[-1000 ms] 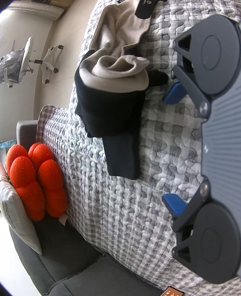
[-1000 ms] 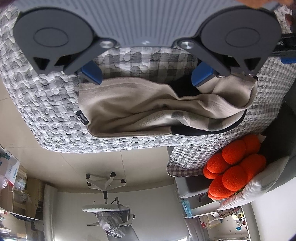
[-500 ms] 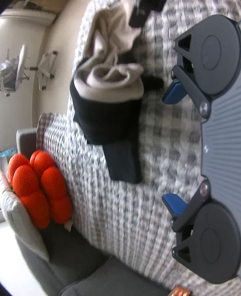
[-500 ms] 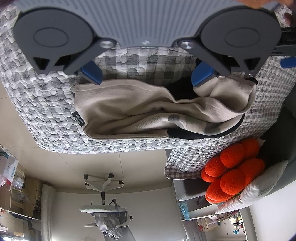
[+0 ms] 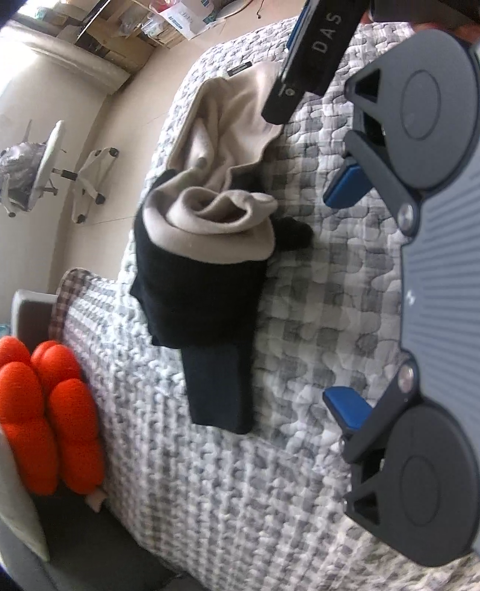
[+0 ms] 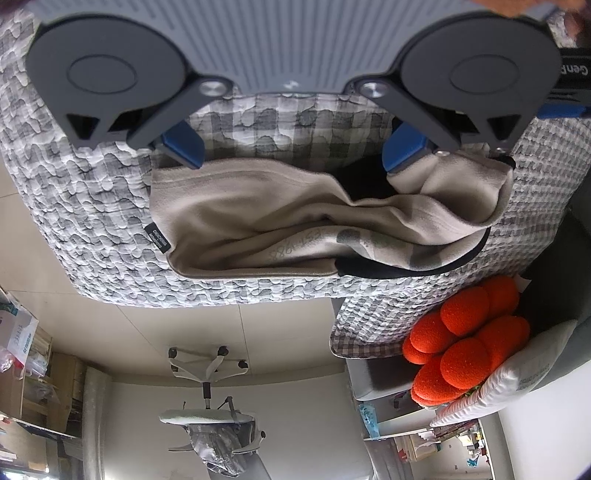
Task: Fold clothes
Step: 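Move both tools toward the bunched black and beige garments, then close the right gripper on the beige fleece edge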
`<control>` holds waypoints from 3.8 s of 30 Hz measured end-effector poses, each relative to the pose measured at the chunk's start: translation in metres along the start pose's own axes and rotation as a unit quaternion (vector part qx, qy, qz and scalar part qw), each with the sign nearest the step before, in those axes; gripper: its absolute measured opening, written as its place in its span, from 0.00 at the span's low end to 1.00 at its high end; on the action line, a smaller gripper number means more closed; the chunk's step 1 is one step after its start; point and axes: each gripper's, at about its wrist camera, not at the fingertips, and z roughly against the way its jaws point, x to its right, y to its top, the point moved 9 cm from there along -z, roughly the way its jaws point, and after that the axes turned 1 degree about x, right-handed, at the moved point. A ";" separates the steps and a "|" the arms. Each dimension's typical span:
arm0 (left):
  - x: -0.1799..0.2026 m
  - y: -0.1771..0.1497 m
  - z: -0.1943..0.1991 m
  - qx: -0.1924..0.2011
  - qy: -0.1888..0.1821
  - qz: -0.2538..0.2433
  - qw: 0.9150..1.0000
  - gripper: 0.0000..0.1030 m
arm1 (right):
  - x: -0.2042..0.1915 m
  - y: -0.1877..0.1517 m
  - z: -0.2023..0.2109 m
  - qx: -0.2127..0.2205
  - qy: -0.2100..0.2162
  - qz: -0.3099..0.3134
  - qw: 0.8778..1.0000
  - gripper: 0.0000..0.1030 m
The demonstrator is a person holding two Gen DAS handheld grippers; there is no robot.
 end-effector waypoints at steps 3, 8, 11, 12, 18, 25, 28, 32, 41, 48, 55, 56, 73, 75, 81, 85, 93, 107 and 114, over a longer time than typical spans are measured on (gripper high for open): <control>-0.003 -0.001 -0.003 -0.008 0.002 0.005 1.000 1.00 | -0.001 0.000 -0.001 -0.002 0.000 0.001 1.000 1.00; -0.011 0.002 -0.006 -0.008 0.013 0.018 1.000 1.00 | -0.003 0.000 -0.003 -0.001 0.000 0.004 1.000 1.00; -0.017 0.005 -0.008 -0.005 0.022 0.026 0.999 1.00 | -0.005 0.000 -0.005 -0.001 0.002 0.009 1.000 1.00; -0.018 0.006 -0.008 -0.004 0.023 0.027 0.999 1.00 | -0.006 0.000 -0.006 -0.001 0.003 0.010 1.000 1.00; -0.025 0.010 -0.015 0.002 0.041 0.032 0.999 1.00 | -0.012 0.005 -0.012 0.000 0.005 0.019 1.000 1.00; -0.029 0.011 -0.018 0.001 0.047 0.029 0.998 1.00 | -0.014 0.006 -0.012 0.002 0.002 0.022 1.000 1.00; -0.029 0.011 -0.017 0.004 0.050 0.027 0.998 1.00 | -0.016 0.006 -0.010 0.006 -0.003 0.028 1.000 1.00; -0.029 0.010 -0.018 0.004 0.056 0.022 0.998 1.00 | -0.018 0.006 -0.008 0.010 -0.010 0.037 0.999 1.00; -0.028 0.010 -0.018 0.011 0.071 0.014 0.997 1.00 | -0.024 0.004 -0.005 0.013 -0.015 0.052 0.998 1.00; -0.029 0.011 -0.018 0.015 0.072 0.012 0.997 1.00 | -0.026 0.003 -0.005 0.015 -0.013 0.054 0.998 1.00; -0.030 0.015 -0.017 0.029 0.062 0.013 0.998 1.00 | -0.030 0.004 -0.005 0.014 -0.010 0.058 0.998 1.00; -0.030 0.016 -0.017 0.031 0.058 0.015 0.998 1.00 | -0.030 0.005 -0.005 0.014 -0.008 0.057 0.998 1.00; -0.032 0.034 -0.004 0.115 -0.037 0.049 0.991 1.00 | -0.050 0.065 -0.010 0.040 0.126 0.006 0.991 0.92; -0.034 0.034 -0.004 0.113 -0.050 0.057 0.991 1.00 | -0.055 0.071 -0.014 0.039 0.146 -0.002 0.989 0.81; -0.041 0.036 -0.007 0.108 -0.068 0.081 0.989 1.00 | -0.081 0.075 -0.018 0.025 0.213 -0.011 0.977 0.65; -0.045 0.037 -0.007 0.116 -0.049 0.075 0.989 1.00 | -0.096 0.066 -0.024 0.010 0.244 -0.006 0.970 0.65; -0.050 0.027 -0.028 0.069 -0.062 0.103 0.990 1.00 | -0.099 0.049 -0.048 -0.028 0.272 -0.051 0.960 0.40; -0.049 0.026 -0.031 0.070 -0.086 0.122 0.986 0.99 | -0.095 0.059 -0.038 0.038 0.279 -0.060 0.958 0.20; -0.048 0.023 -0.038 0.052 -0.096 0.130 0.986 0.99 | -0.086 0.067 -0.028 0.069 0.272 -0.066 0.957 0.18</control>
